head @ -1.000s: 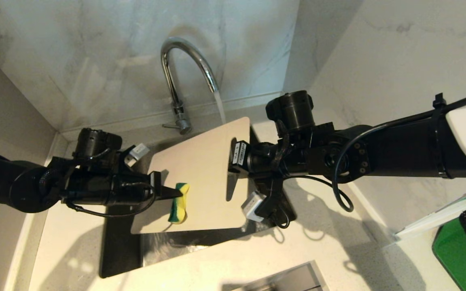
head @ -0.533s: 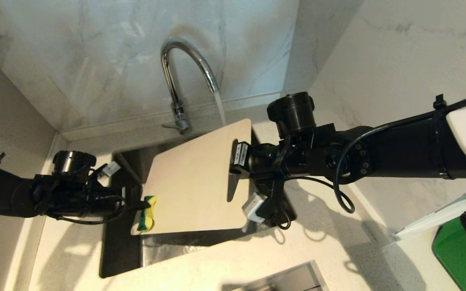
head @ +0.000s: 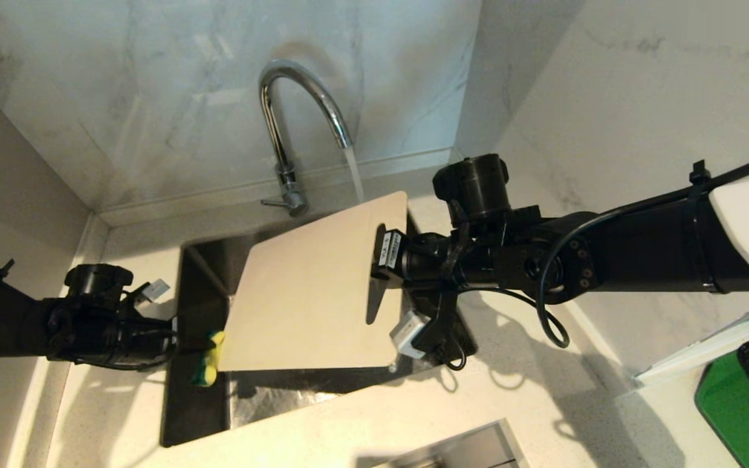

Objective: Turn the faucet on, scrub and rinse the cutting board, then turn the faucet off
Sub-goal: Scrub the cutting board underwater

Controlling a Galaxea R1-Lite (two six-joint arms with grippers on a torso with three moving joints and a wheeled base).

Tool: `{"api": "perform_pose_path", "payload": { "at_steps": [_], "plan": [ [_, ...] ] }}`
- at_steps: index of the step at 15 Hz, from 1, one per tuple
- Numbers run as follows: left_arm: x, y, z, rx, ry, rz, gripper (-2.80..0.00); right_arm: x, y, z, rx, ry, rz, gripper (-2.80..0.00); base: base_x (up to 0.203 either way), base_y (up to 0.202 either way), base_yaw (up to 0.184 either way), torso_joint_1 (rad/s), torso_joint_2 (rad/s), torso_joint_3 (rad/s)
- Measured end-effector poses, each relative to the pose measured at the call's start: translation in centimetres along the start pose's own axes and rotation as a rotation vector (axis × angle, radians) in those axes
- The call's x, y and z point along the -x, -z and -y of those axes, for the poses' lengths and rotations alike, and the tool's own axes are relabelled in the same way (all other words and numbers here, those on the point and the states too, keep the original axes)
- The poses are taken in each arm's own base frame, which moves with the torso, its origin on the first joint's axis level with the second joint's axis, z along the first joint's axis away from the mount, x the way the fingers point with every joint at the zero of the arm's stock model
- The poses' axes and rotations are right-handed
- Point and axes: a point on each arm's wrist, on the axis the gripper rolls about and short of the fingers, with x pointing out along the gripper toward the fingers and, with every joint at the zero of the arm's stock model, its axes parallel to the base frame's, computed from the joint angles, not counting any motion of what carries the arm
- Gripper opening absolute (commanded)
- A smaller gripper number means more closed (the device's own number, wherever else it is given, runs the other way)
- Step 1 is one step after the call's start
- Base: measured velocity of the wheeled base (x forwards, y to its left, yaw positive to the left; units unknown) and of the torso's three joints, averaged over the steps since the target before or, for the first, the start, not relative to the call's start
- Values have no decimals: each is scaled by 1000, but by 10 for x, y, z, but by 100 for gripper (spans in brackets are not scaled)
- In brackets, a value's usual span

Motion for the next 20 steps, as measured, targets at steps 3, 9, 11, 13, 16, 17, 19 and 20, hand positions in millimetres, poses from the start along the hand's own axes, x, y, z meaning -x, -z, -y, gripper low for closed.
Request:
{"api": "perform_pose_path", "payload": {
  "at_steps": [3,9,11,13,16,17,19,20],
  "plan": [
    [-2,1,22,-33,36,-4,-280,1,1,-1,-5,-3,-2,-280,0,0,0,0,0,0],
    [4,-3,146,-129,175,15,-280,2,2,0,-5,5,-6,-280,0,0,0,0,0,0],
    [13,-1,195,-186,213,12,-280,4,2,1,-5,10,-8,-280,0,0,0,0,0,0],
    [23,1,234,-238,231,18,-280,9,3,2,-6,15,-14,-280,0,0,0,0,0,0],
    [40,-5,260,-208,263,36,-280,18,0,-5,-20,-7,-12,-280,0,0,0,0,0,0],
    [48,-11,260,-198,274,58,-280,18,-3,-7,-20,-7,-9,-280,0,0,0,0,0,0],
    [67,-23,252,-157,281,100,-280,19,-8,-13,-20,-5,-15,-280,0,0,0,0,0,0],
    [78,-32,244,-133,285,127,-280,19,-13,-17,-23,-9,-12,-280,0,0,0,0,0,0]
  ]
}}
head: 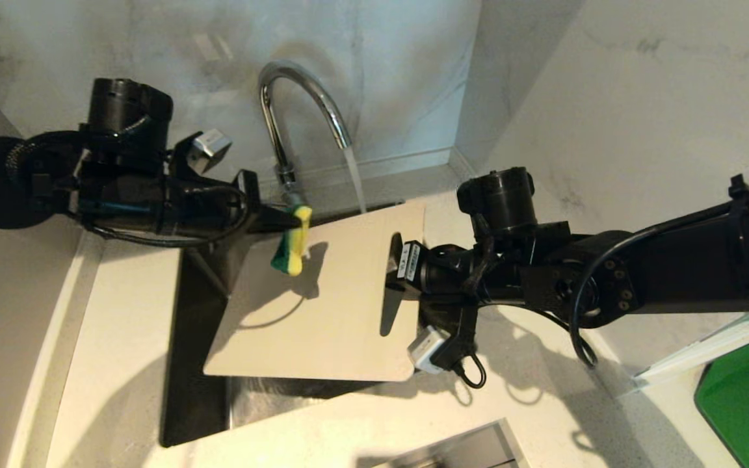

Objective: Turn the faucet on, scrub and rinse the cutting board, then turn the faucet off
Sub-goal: Scrub the cutting board underwater

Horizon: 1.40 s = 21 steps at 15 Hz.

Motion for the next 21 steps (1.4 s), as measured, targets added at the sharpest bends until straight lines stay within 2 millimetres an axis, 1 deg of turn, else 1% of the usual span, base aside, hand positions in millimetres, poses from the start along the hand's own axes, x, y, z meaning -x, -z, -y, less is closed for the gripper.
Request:
{"api": "perform_pose_path", "payload": {
  "at_steps": [2,4,6,7,9,14,17,21],
  "plan": [
    [29,-15,-18,36,-11,53,-280,2,-2,-6,-2,-2,-18,-280,0,0,0,0,0,0],
    [54,-16,-39,76,-28,80,-280,2,-3,-10,-6,-12,-12,-280,0,0,0,0,0,0],
    [68,-15,-54,83,-31,125,-280,-2,-3,-16,-14,-28,-8,-280,0,0,0,0,0,0],
    [71,-13,-60,78,-30,143,-280,-4,-4,-18,-18,-32,-3,-280,0,0,0,0,0,0],
    [72,-10,-65,62,-24,169,-280,-6,-2,-21,-24,-38,-3,-280,0,0,0,0,0,0],
    [64,-13,-72,55,-23,180,-280,-9,5,-35,-38,-70,-22,-280,0,0,0,0,0,0],
    [53,-11,-74,59,-20,152,-280,-16,8,-44,-38,-83,-19,-280,0,0,0,0,0,0],
    [45,-8,-78,70,-24,130,-280,-32,20,-49,-19,-80,-15,-280,0,0,0,0,0,0]
  ]
}}
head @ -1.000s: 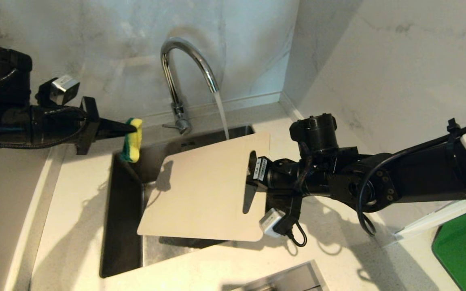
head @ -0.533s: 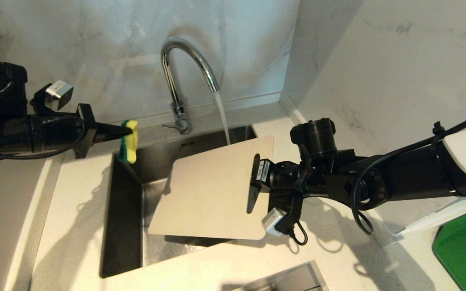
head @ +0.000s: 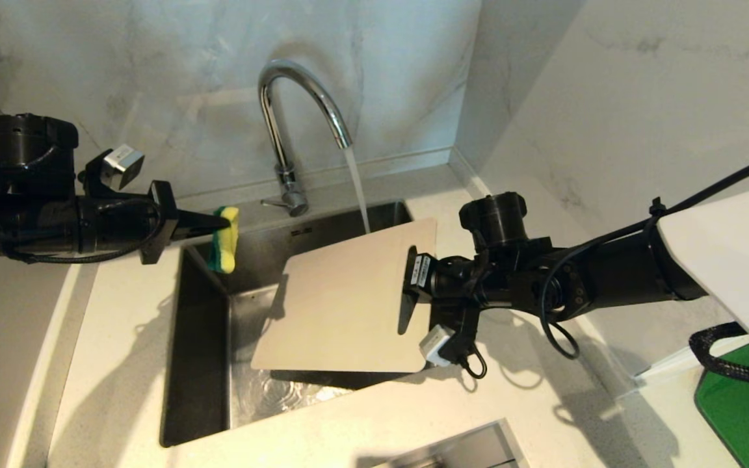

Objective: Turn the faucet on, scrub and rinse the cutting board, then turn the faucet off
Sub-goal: Scrub the cutting board underwater

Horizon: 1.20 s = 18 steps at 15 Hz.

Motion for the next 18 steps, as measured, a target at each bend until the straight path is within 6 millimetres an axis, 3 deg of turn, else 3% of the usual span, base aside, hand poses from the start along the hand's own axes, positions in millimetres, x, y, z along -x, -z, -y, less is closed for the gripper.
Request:
{"api": "perform_pose_path", "payload": {
  "at_steps": [7,18],
  "plan": [
    [1,-1,1,-3,2,3,-280,-24,26,7,56,4,28,-280,0,0,0,0,0,0],
    [1,0,1,-3,3,1,-280,-45,59,5,67,29,-25,-280,0,0,0,0,0,0]
  ]
}}
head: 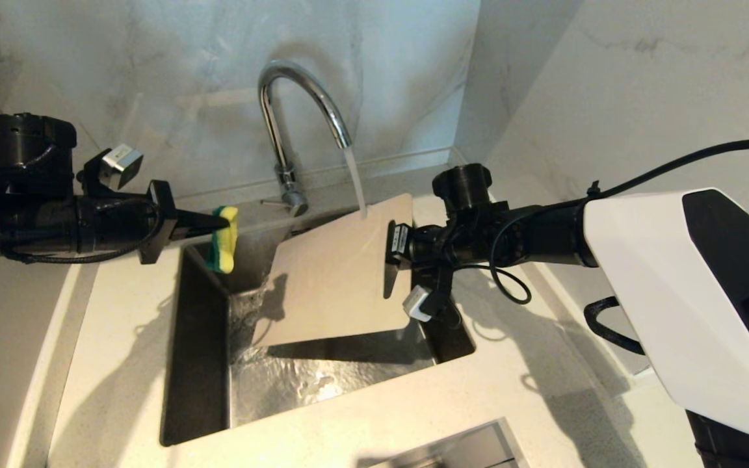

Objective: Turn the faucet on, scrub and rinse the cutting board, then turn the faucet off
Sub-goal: Scrub the cutting board underwater

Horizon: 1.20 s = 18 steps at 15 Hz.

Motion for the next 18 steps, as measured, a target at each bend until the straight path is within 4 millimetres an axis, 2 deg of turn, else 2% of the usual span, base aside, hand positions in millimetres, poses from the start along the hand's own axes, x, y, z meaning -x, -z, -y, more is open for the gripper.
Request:
{"api": "perform_pose_path", "payload": {
  "at_steps": [9,11,18],
  "plan": [
    [0,0,0,1,0,-1,-280,-7,5,0,5,12,-22,-280,0,0,0,0,0,0],
    [0,0,0,0,0,-1,-280,-6,13,4,22,28,-83,-280,0,0,0,0,0,0],
    [-1,0,-1,0,-2,-3,-280,-10,6,-1,5,10,-33,-280,0,0,0,0,0,0]
  ]
}}
